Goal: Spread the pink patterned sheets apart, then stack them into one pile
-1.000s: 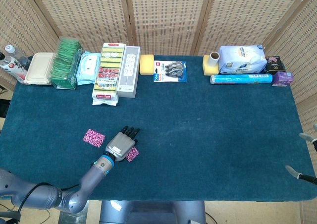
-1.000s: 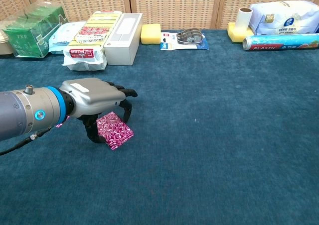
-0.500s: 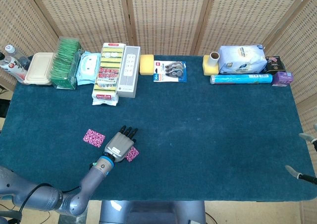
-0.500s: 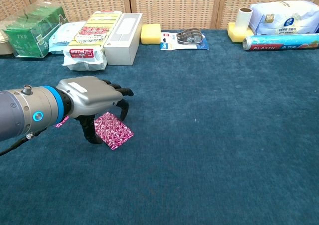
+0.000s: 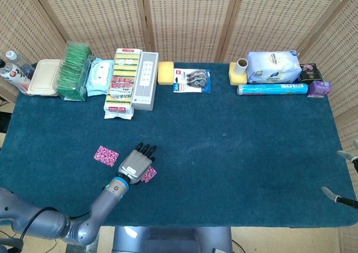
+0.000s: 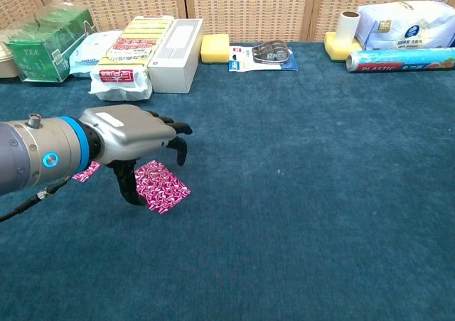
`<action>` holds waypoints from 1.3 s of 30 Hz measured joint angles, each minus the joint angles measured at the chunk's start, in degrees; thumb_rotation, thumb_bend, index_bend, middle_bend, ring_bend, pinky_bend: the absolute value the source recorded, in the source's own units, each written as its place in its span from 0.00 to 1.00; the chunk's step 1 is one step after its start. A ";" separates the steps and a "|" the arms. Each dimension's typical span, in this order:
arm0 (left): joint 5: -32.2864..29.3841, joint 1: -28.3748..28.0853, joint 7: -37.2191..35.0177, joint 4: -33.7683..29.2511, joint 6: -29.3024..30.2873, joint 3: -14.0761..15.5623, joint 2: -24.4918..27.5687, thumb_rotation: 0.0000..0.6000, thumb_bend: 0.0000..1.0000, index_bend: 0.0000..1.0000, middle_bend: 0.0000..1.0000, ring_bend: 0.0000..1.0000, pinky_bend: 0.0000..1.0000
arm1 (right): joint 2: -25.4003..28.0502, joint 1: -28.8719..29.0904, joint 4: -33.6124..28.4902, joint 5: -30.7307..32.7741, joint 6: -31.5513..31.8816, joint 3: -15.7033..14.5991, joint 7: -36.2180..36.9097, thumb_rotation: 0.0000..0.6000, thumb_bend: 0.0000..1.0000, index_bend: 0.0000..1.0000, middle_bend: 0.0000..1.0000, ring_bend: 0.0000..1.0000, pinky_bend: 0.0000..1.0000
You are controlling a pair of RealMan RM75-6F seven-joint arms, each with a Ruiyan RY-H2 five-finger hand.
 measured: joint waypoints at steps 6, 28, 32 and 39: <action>1.05 1.46 -4.58 -1.76 -0.02 -0.67 5.62 1.00 0.17 0.24 0.00 0.00 0.05 | 0.01 -0.01 -0.05 -0.11 -0.01 -0.05 0.00 1.00 0.00 0.21 0.00 0.00 0.00; 15.23 13.09 -26.15 3.59 -4.93 3.10 18.43 1.00 0.16 0.24 0.00 0.00 0.05 | -0.27 0.01 -0.62 -0.45 0.13 -0.23 -1.50 1.00 0.01 0.21 0.00 0.00 0.00; 15.71 14.02 -27.06 6.51 -5.81 3.37 16.83 1.00 0.16 0.24 0.00 0.00 0.05 | -0.21 0.04 -0.59 -0.21 0.05 -0.12 -1.31 1.00 0.01 0.21 0.00 0.00 0.00; 16.70 15.66 -28.40 12.46 -6.84 3.29 13.22 1.00 0.15 0.24 0.00 0.00 0.05 | -0.09 0.17 -0.79 0.07 -0.12 0.07 -1.43 1.00 0.01 0.21 0.00 0.00 0.00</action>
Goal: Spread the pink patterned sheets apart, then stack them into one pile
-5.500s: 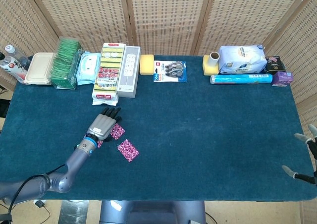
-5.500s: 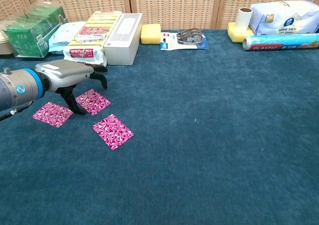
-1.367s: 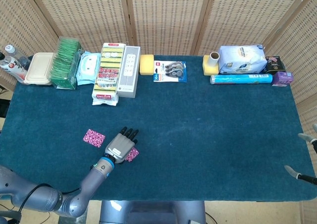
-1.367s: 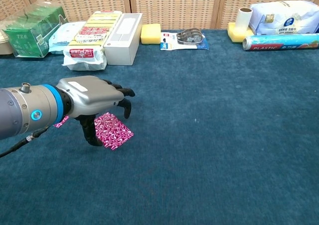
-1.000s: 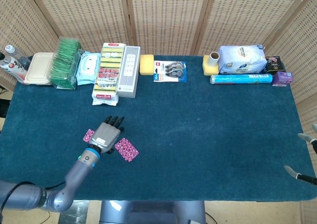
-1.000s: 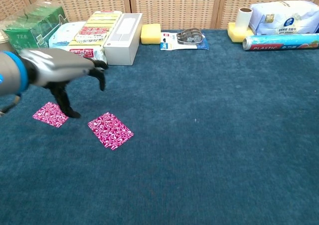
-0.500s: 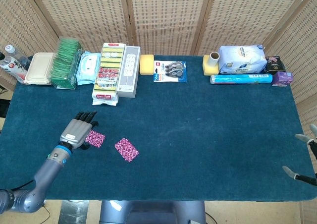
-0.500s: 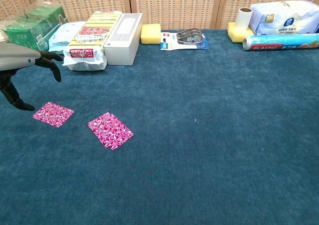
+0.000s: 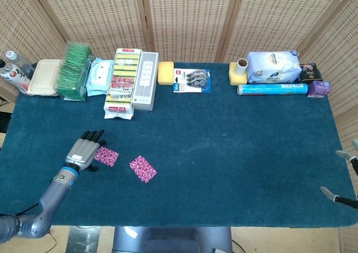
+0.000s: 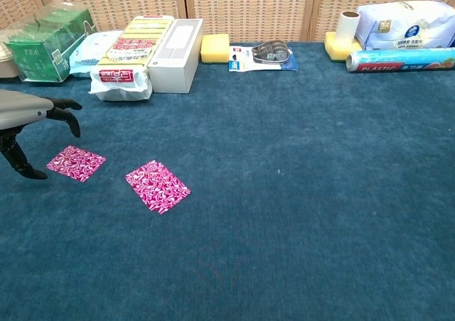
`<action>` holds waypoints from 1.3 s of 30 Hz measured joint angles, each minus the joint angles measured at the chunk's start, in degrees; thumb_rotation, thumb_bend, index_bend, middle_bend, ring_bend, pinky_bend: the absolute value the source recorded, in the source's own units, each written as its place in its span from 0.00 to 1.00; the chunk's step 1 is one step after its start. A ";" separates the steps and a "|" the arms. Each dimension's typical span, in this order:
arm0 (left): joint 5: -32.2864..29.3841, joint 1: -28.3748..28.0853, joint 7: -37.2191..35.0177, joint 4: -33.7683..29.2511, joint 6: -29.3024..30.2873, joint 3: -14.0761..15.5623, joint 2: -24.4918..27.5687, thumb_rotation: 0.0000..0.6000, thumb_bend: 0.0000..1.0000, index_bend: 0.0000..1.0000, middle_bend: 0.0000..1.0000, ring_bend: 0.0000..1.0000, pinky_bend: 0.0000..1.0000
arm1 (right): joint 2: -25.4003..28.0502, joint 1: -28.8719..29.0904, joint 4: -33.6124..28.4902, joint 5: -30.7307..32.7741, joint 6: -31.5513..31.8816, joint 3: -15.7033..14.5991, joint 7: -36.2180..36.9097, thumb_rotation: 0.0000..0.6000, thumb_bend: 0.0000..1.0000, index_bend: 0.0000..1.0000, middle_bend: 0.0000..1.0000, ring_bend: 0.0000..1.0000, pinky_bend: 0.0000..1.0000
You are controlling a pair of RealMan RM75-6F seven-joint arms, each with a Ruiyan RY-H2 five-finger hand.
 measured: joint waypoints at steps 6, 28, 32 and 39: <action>0.01 0.46 -0.56 2.43 -1.44 -1.38 -1.97 1.00 0.15 0.24 0.00 0.00 0.05 | -0.28 -0.02 0.17 -0.08 -0.10 -0.16 -0.37 1.00 0.01 0.21 0.00 0.00 0.00; -3.42 0.04 4.16 4.73 -2.01 -3.65 -6.36 1.00 0.21 0.36 0.00 0.00 0.05 | -0.10 -0.04 0.73 0.46 -0.25 0.11 1.30 1.00 0.01 0.21 0.00 0.00 0.00; -3.46 0.14 5.01 4.15 -1.61 -3.66 -6.18 1.00 0.21 0.38 0.00 0.00 0.05 | -0.06 -0.08 0.66 0.48 -0.13 0.17 1.25 1.00 0.01 0.21 0.00 0.00 0.00; -3.50 0.41 5.50 3.72 -1.24 -3.84 -5.95 1.00 0.21 0.38 0.00 0.00 0.05 | -0.17 -0.14 0.71 0.46 -0.10 0.15 1.12 1.00 0.01 0.21 0.00 0.00 0.00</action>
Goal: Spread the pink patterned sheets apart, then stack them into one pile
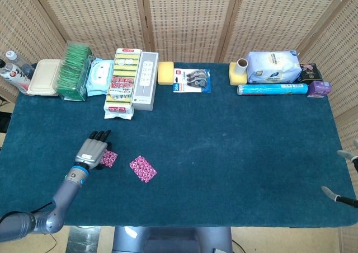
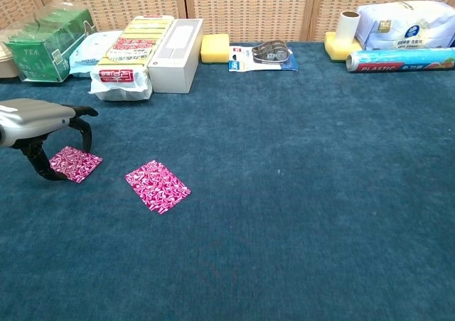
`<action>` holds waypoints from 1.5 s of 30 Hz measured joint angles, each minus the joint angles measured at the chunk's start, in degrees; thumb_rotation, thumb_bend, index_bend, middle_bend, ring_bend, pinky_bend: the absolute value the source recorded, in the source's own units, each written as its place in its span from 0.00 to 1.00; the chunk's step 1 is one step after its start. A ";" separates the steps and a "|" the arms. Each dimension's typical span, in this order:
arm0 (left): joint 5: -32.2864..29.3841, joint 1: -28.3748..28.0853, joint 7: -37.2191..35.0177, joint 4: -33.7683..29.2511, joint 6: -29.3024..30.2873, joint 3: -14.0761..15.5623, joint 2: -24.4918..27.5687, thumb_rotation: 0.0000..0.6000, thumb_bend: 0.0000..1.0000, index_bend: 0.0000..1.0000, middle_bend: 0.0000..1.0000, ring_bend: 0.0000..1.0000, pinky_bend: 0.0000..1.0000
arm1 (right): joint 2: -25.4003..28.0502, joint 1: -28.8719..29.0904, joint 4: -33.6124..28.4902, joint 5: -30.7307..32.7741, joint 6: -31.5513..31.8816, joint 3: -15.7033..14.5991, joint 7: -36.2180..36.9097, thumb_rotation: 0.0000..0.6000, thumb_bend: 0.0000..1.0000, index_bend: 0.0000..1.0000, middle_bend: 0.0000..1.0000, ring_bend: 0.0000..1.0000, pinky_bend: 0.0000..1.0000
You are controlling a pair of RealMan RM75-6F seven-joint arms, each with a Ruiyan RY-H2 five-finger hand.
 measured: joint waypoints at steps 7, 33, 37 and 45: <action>0.59 0.07 0.09 -2.03 0.03 -0.17 1.49 1.00 0.21 0.38 0.00 0.00 0.05 | 0.06 0.01 -0.13 -0.05 -0.06 -0.01 -0.10 1.00 0.01 0.21 0.00 0.00 0.00; 1.93 -7.07 15.11 -10.83 3.00 -0.41 -5.37 1.00 0.21 0.38 0.00 0.00 0.05 | 0.32 -0.17 0.40 -0.35 0.23 -0.03 1.37 1.00 0.01 0.21 0.00 0.00 0.00; 2.62 -7.40 15.99 -10.80 3.36 0.08 -6.24 1.00 0.21 0.38 0.00 0.00 0.05 | 0.38 -0.17 0.41 -0.47 0.24 -0.08 1.48 1.00 0.01 0.21 0.00 0.00 0.00; 3.34 -8.10 17.84 -9.55 3.97 0.43 -8.13 1.00 0.21 0.38 0.00 0.00 0.05 | 0.37 -0.20 0.57 -0.26 0.19 -0.05 1.74 1.00 0.01 0.21 0.00 0.00 0.00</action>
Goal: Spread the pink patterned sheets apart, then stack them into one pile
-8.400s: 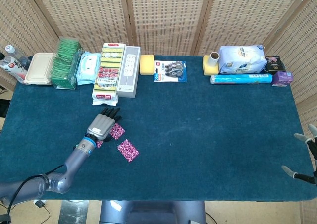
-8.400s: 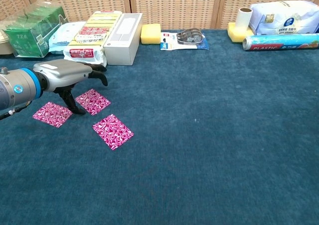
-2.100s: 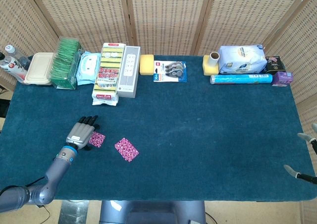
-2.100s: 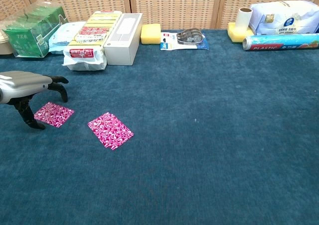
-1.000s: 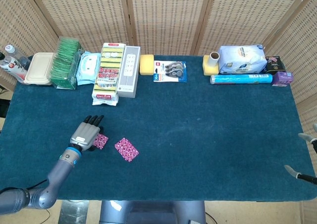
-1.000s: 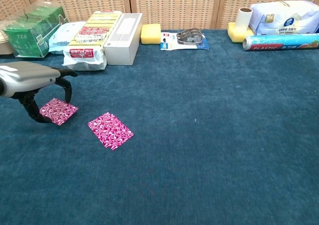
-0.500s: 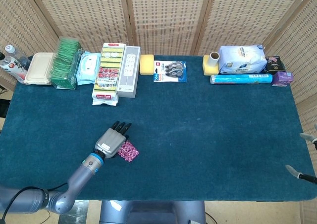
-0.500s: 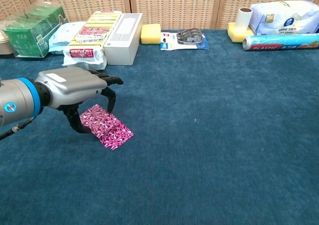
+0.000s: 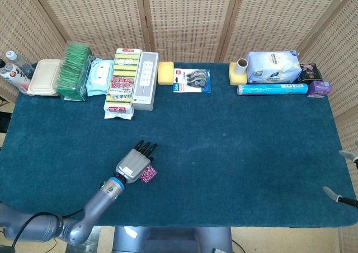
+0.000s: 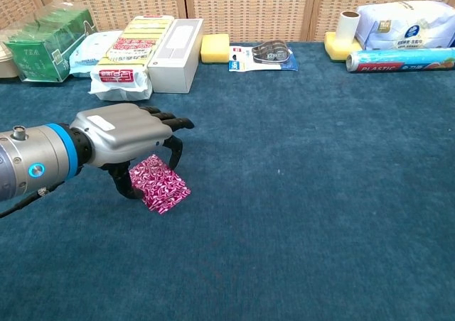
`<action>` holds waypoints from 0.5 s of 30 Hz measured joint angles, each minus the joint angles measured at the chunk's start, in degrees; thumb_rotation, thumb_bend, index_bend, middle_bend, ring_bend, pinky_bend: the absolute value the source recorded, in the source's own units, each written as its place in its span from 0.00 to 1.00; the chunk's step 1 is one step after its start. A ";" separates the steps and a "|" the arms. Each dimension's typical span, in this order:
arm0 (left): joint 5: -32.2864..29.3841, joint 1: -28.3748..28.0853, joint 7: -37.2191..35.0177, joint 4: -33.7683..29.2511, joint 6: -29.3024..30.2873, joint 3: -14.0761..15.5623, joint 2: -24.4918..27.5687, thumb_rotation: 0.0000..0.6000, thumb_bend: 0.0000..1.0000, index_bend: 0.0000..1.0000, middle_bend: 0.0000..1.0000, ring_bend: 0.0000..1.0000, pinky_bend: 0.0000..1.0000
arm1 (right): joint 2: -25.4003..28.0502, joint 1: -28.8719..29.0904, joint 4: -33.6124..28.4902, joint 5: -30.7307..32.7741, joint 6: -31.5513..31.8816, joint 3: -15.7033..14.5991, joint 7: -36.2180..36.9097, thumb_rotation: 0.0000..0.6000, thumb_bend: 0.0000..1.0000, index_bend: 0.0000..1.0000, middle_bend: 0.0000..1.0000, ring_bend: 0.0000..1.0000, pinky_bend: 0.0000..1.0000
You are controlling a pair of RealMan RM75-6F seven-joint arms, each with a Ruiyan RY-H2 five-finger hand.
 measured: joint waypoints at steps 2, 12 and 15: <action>-0.35 -0.17 0.60 0.59 0.09 0.02 -0.56 1.00 0.21 0.38 0.00 0.00 0.05 | -0.05 -0.01 0.06 0.06 0.04 0.04 0.11 1.00 0.01 0.21 0.00 0.00 0.00; -4.48 -1.18 2.72 0.63 0.26 -0.54 -1.32 1.00 0.21 0.38 0.00 0.00 0.05 | 0.12 0.08 0.30 0.09 -0.37 -0.01 0.79 1.00 0.01 0.21 0.00 0.00 0.00; -5.66 -1.58 3.19 0.05 0.38 -0.77 -1.28 1.00 0.21 0.37 0.00 0.00 0.05 | 0.15 0.17 0.20 0.27 -0.55 0.04 0.67 1.00 0.01 0.21 0.00 0.00 0.00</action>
